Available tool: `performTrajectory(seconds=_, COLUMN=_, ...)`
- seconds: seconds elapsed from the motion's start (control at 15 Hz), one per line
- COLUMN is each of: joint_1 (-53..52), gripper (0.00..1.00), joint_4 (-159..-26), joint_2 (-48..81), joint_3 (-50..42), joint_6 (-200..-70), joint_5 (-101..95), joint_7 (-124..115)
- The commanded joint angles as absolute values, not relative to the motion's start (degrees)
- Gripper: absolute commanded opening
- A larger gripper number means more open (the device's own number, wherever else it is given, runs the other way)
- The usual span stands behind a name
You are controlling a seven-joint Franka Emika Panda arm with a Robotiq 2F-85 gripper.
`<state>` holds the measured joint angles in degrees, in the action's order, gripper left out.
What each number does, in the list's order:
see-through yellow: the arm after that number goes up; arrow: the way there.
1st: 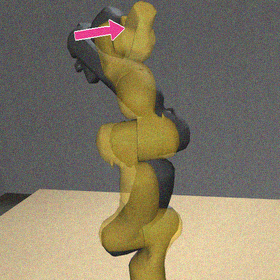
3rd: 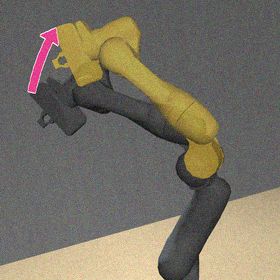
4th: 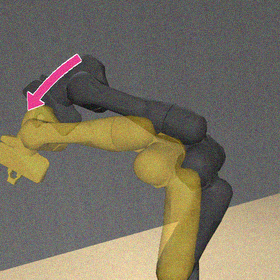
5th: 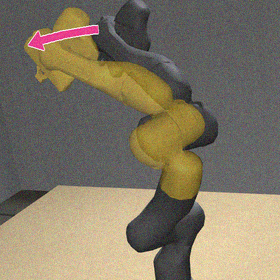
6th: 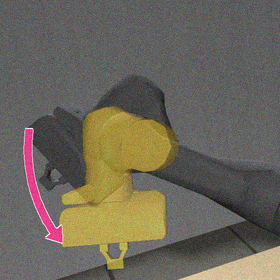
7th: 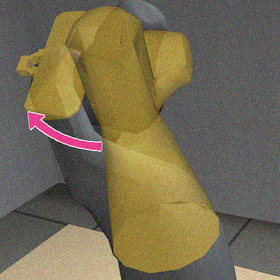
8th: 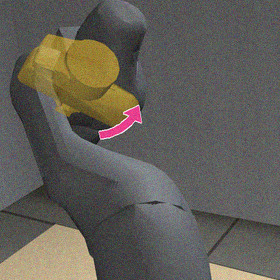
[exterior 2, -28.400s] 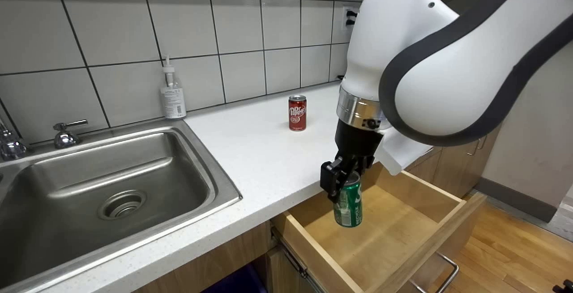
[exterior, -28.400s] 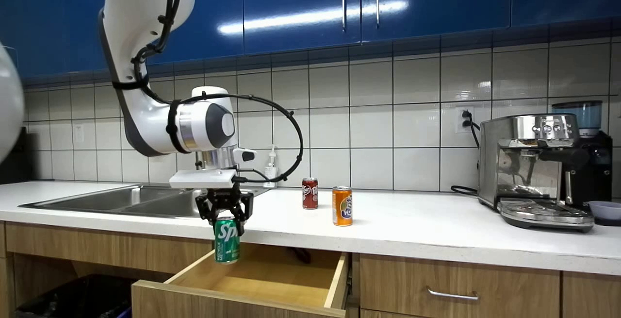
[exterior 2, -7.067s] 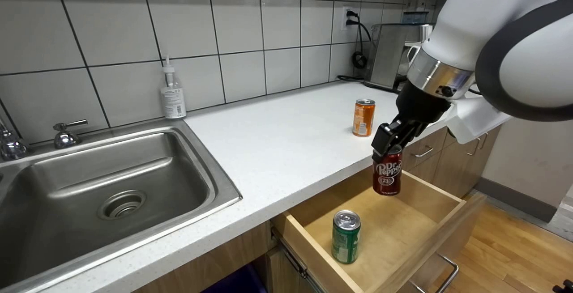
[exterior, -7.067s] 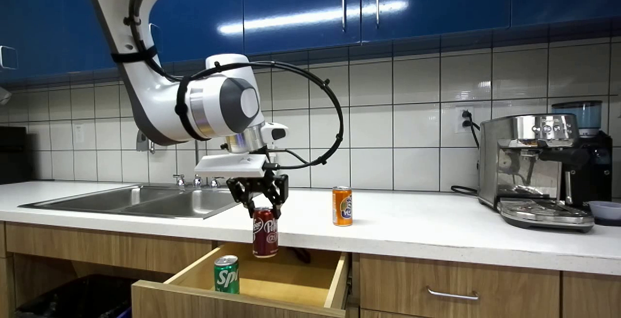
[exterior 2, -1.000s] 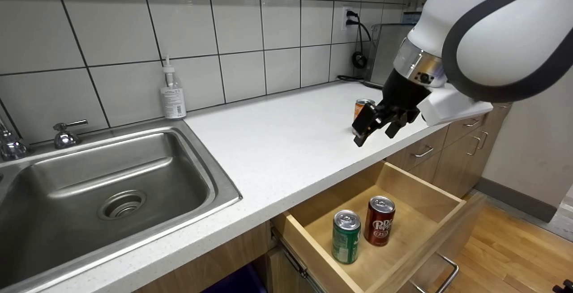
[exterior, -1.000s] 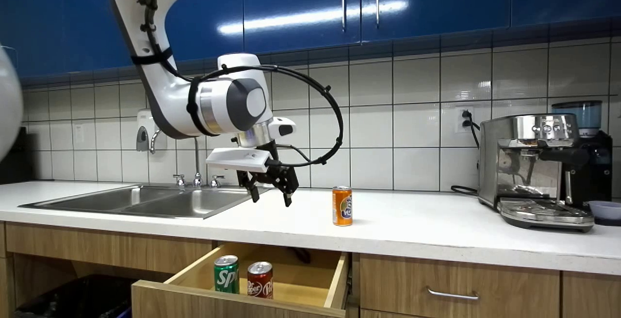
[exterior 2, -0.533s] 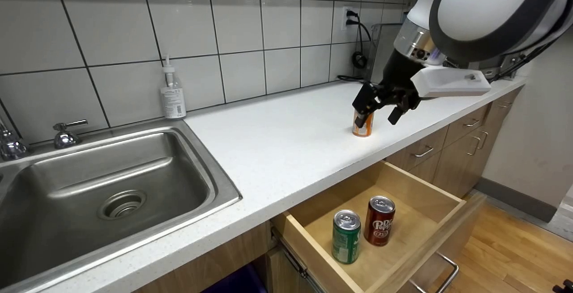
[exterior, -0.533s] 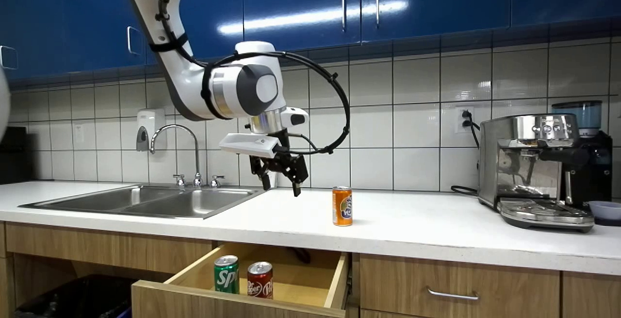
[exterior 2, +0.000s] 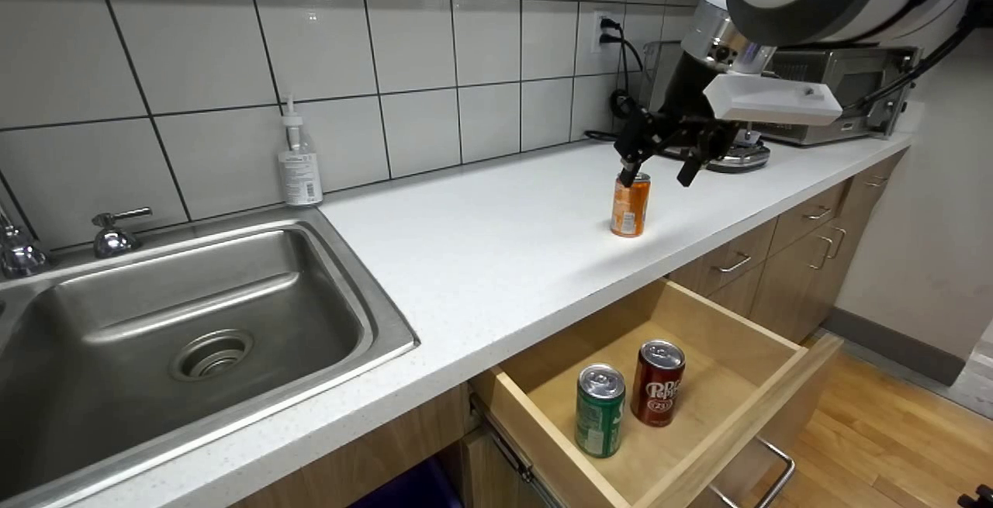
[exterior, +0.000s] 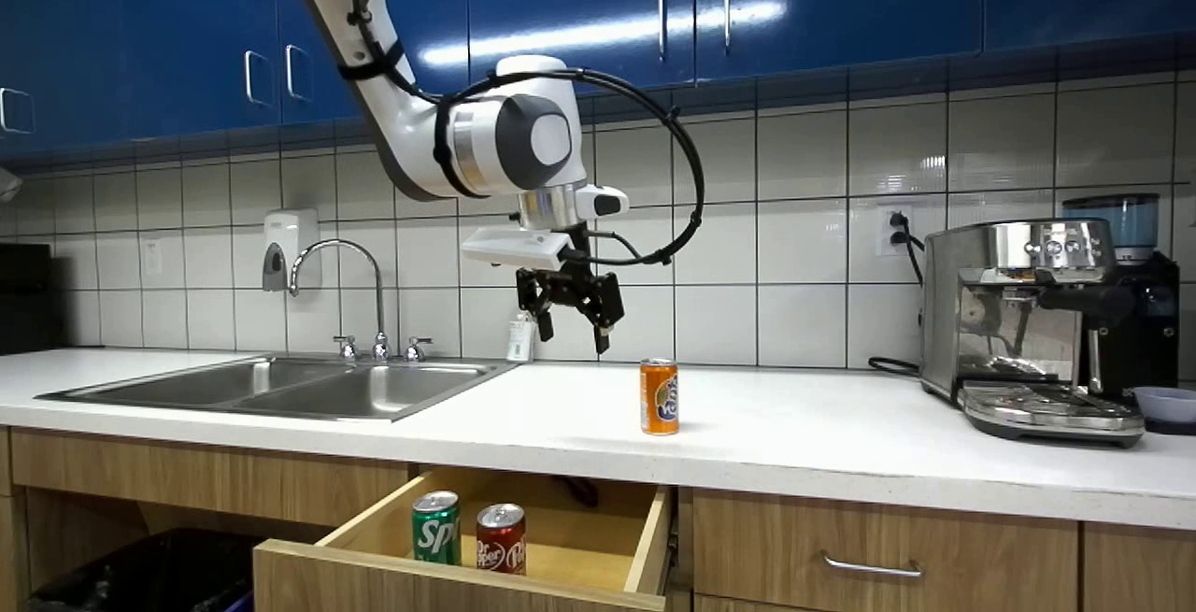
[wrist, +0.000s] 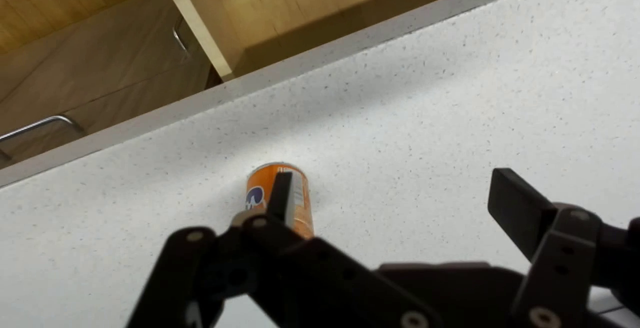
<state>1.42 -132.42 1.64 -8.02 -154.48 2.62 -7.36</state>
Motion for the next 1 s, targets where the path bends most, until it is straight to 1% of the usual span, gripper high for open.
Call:
performTrajectory(seconds=0.0, joint_1=3.51, gripper=1.00, joint_4=-126.45, joint_2=4.94, joint_3=-7.30, joint_6=-150.21, joint_5=4.23, joint_7=-5.97)
performTrajectory(seconds=0.53, joint_1=4.91, gripper=1.00, joint_4=-117.42, joint_2=11.08, joint_3=-7.11, joint_6=-144.82, joint_5=3.67, joint_7=-5.18)
performTrajectory(seconds=0.6, joint_1=4.54, gripper=1.00, joint_4=-121.13, joint_2=8.96, joint_3=-7.42, joint_6=-147.90, joint_5=2.97, joint_7=-7.29)
performTrajectory(seconds=0.93, joint_1=4.52, gripper=1.00, joint_4=-119.11, joint_2=10.76, joint_3=-7.36, joint_6=-147.09, joint_5=2.94, joint_7=-6.85)
